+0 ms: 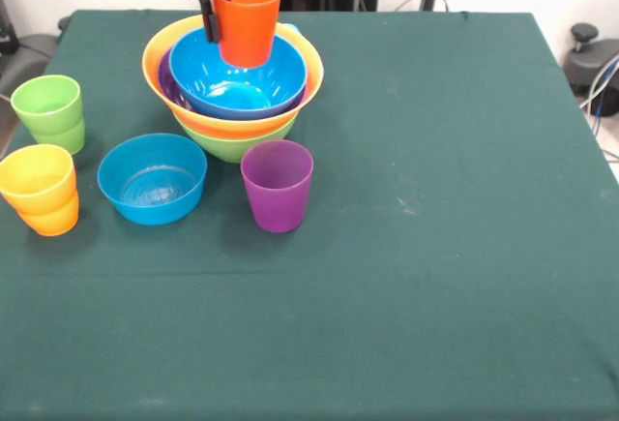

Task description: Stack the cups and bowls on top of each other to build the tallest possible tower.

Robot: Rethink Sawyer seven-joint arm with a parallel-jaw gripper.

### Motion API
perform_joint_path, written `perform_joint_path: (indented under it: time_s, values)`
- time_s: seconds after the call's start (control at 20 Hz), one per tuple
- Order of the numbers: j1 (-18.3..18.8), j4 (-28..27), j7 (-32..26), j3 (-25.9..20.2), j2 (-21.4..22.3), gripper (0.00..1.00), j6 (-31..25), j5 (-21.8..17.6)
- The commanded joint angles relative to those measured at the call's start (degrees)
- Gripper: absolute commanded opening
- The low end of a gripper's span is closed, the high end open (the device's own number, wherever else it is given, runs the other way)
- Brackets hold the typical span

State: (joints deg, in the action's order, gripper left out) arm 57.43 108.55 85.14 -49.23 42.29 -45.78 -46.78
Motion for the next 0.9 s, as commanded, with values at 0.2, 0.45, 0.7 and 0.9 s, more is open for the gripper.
perform_joint_path:
  time_s: [0.2,0.45,0.7,0.9]
  values:
    - [-0.28,0.9,-9.06,0.47,1.32,0.0,-1.67,-0.44]
    - [-0.48,0.56,-7.62,1.06,2.33,0.0,-1.54,-0.11]
    - [0.26,0.2,-5.35,1.71,3.35,0.0,-0.31,0.39]
    - [1.04,-0.08,-7.09,1.72,2.36,0.0,-1.67,1.14]
